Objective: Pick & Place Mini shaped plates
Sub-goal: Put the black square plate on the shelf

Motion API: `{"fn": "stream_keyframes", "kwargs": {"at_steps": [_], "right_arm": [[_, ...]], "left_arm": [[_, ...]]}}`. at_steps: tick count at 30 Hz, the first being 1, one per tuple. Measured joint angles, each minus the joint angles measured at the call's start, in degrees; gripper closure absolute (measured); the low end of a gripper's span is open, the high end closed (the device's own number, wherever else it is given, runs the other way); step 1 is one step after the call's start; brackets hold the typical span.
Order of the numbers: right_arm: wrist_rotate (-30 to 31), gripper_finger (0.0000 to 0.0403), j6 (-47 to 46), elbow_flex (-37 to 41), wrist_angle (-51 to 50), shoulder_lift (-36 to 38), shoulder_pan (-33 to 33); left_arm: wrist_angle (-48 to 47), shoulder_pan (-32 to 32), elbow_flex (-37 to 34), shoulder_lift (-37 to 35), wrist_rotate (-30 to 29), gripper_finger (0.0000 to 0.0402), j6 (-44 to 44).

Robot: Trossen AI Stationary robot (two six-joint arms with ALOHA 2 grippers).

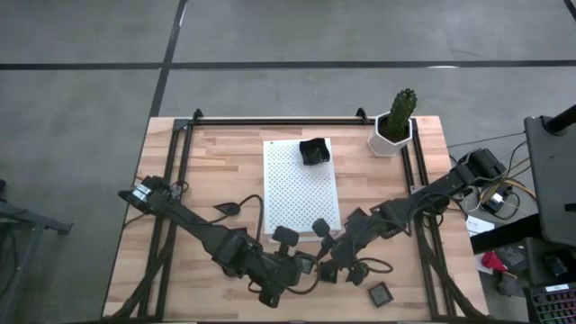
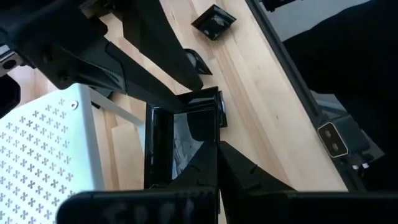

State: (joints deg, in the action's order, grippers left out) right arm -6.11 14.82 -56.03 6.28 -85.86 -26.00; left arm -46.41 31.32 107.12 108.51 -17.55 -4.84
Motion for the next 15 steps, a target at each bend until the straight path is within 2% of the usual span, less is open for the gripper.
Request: {"fn": "stream_keyframes", "kwargs": {"at_steps": [6, 15], "right_arm": [[0.00, 0.0346, 0.14, 0.00, 0.02, 0.00, 0.00], [0.05, 0.0393, 0.43, -0.01, -0.04, 0.00, -0.02]], "left_arm": [[0.20, -0.03, -0.31, 0.00, -0.01, 0.0401, 0.00], [1.91, -0.01, -0.32, 0.00, -0.04, 0.0401, 0.53]]}}
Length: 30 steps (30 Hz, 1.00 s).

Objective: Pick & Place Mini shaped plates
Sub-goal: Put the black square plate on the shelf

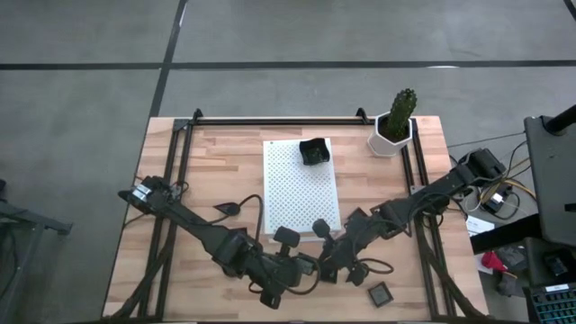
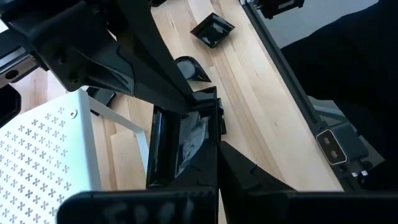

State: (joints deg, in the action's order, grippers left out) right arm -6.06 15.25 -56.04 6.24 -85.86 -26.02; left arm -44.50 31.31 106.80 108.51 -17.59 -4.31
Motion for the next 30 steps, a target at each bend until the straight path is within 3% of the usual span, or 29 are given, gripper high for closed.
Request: {"fn": "stream_keyframes", "kwargs": {"at_steps": [12, 30], "right_arm": [[-0.05, 0.0394, -0.23, -0.39, -0.10, 0.07, -0.02], [2.92, 0.0394, -0.02, -0.79, -0.52, 0.26, 0.15]], "left_arm": [[1.56, -0.07, -0.11, 0.00, -0.45, 0.0387, -2.46], [2.08, -0.13, 3.89, -0.22, -5.17, 0.0223, -3.77]]}}
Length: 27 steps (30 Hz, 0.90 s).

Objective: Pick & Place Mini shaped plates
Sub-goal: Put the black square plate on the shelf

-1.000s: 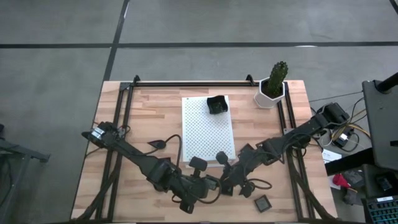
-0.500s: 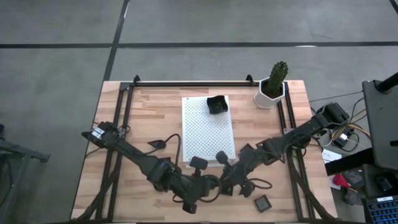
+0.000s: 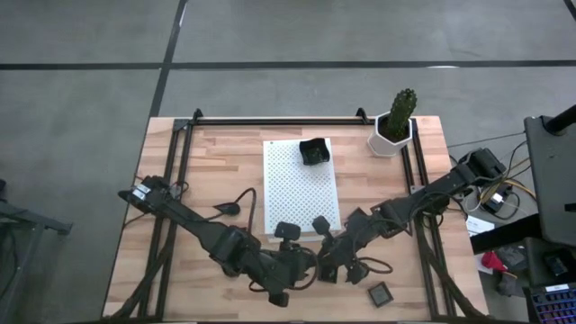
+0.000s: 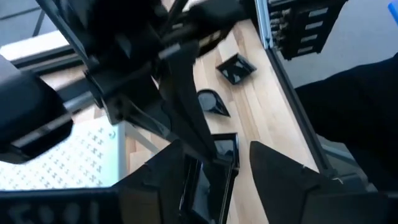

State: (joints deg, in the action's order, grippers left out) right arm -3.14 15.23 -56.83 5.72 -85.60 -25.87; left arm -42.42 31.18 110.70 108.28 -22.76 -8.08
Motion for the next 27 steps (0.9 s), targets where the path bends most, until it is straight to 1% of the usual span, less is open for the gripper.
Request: {"fn": "stream_keyframes", "kwargs": {"at_steps": [4, 8, 12, 19, 27], "right_arm": [[1.84, 0.0394, 0.17, 0.00, -1.13, 0.14, 0.00], [2.28, 0.0394, 0.17, -0.01, -1.91, 0.36, 0.04], [4.68, 0.0394, 0.19, 0.00, -2.98, 0.69, 0.00], [4.97, 0.0394, 0.19, 0.00, -3.70, 1.15, 0.02], [10.75, 0.0394, 0.01, 0.01, -7.02, 3.71, 0.00]], "left_arm": [[-0.06, 0.00, 1.39, -0.64, 0.00, 0.0212, 0.55], [-0.31, 0.00, 1.57, -1.45, -0.29, 0.0211, 0.74], [-1.42, 0.04, 1.55, -2.84, -0.34, 0.0211, 0.50], [-2.06, 0.52, 1.55, -4.30, -0.46, 0.0210, 0.09], [-4.35, 1.21, 1.51, -4.54, -0.46, 0.0213, -2.14]]}}
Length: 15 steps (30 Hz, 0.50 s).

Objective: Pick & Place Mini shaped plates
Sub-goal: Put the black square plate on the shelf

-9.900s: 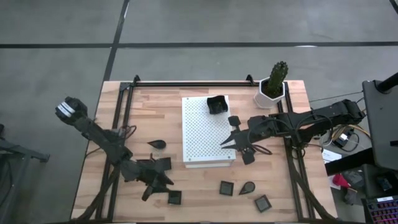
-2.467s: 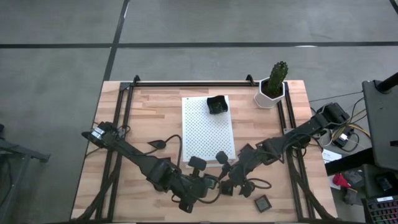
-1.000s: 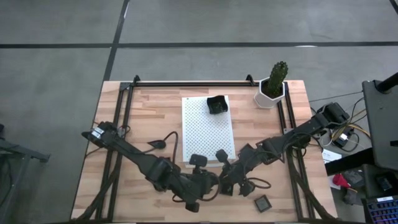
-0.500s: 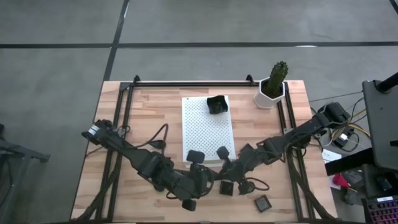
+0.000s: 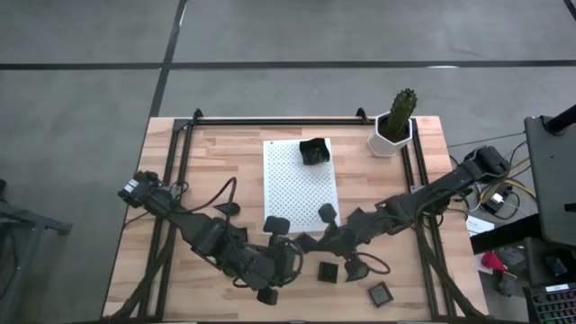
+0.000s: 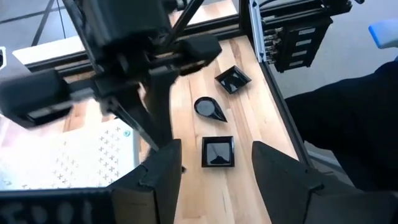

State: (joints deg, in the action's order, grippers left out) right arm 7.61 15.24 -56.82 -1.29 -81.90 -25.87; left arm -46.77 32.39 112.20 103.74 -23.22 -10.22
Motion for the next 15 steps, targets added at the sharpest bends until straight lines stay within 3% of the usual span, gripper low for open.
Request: {"fn": "stream_keyframes", "kwargs": {"at_steps": [10, 15], "right_arm": [[4.68, 0.0394, -0.17, -0.02, -4.12, 4.22, 0.00], [7.77, 0.0394, -1.03, 0.00, -6.73, 4.78, 0.00]], "left_arm": [[-0.98, 1.53, -0.83, -0.02, -0.33, 0.0213, -0.77], [-0.86, 1.96, -3.59, -0.03, -3.87, 0.0213, -1.80]]}}
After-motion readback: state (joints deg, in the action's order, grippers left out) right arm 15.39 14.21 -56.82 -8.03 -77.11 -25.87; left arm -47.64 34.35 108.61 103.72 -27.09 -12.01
